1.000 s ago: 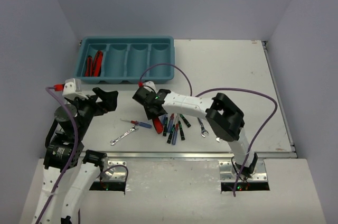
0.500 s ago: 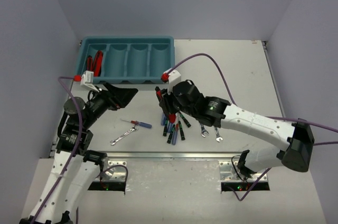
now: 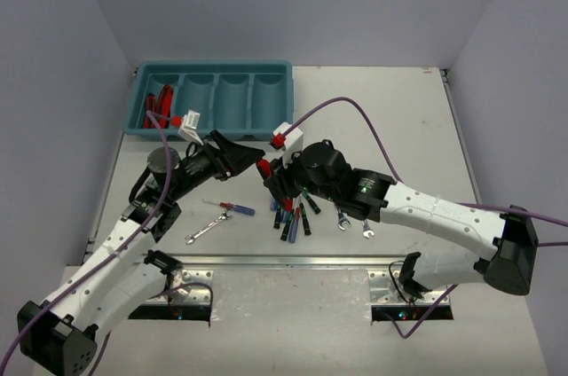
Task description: Sort the tools into containers
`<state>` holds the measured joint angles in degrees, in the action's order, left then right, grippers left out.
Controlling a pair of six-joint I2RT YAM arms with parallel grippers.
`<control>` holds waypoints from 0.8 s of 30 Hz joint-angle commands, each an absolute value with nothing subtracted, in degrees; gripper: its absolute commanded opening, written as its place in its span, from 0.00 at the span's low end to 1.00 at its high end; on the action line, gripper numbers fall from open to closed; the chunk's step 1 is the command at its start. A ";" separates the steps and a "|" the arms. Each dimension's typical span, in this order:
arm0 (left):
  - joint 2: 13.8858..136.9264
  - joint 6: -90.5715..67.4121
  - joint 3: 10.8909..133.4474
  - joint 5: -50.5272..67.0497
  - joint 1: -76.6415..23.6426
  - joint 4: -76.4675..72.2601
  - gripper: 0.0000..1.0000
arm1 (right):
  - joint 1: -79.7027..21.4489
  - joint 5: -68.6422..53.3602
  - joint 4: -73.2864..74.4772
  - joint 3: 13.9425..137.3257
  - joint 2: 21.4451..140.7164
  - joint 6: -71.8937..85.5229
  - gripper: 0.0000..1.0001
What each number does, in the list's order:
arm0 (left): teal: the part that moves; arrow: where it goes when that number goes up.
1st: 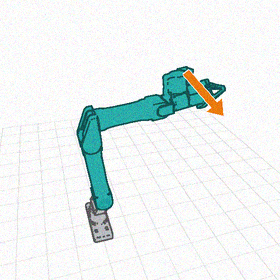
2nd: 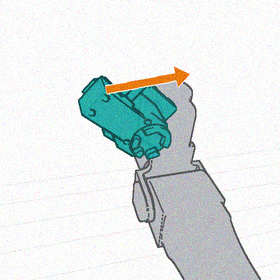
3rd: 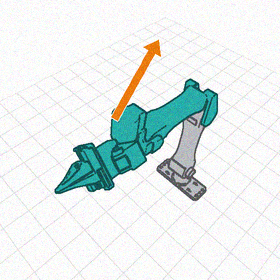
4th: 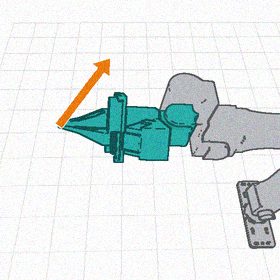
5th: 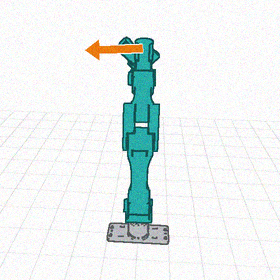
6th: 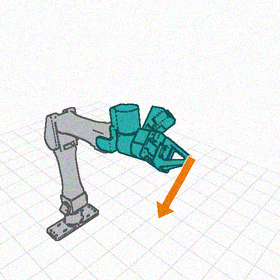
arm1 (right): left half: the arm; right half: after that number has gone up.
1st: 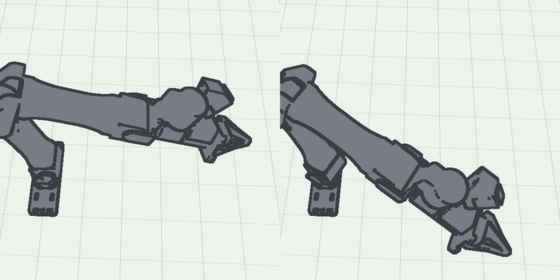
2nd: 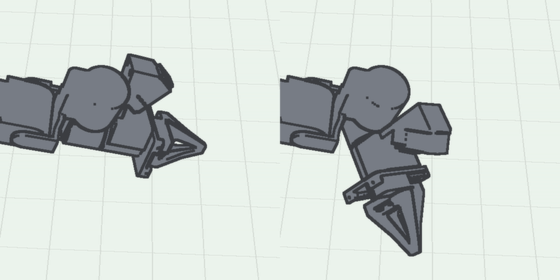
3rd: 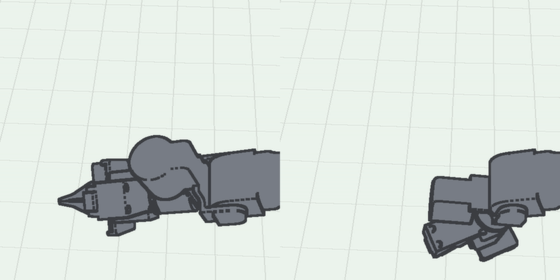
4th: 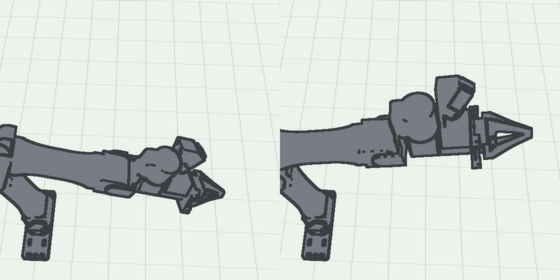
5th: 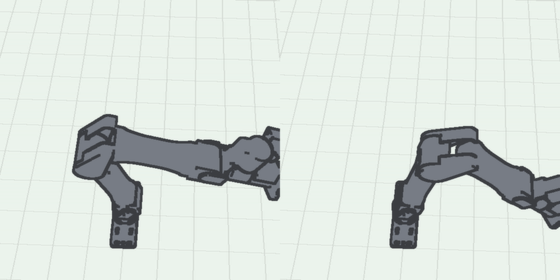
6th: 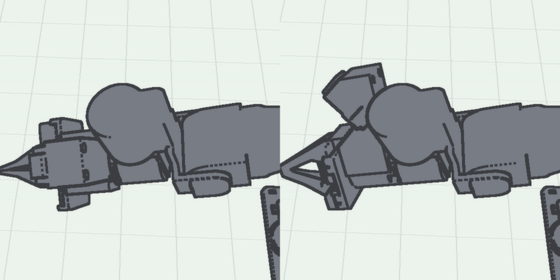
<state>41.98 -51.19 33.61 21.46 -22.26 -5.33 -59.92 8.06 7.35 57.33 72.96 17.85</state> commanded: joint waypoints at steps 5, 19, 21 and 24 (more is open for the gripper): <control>49.10 -49.82 34.70 14.24 -30.95 -10.48 0.71 | -60.54 8.40 3.45 60.12 71.73 16.05 0.00; 55.63 -43.04 44.52 5.75 -34.63 -2.14 0.00 | -60.29 15.97 8.53 60.54 72.21 18.07 0.77; 57.92 -36.97 49.72 2.12 -34.21 4.16 0.00 | -60.14 21.00 14.80 62.06 72.82 19.51 0.99; 63.15 -31.03 58.19 -2.19 -31.97 11.75 0.00 | -59.59 29.49 25.55 63.28 72.16 22.92 0.99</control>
<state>59.35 -41.19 47.51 6.00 -33.92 3.89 -60.12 17.63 15.19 59.74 73.18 18.91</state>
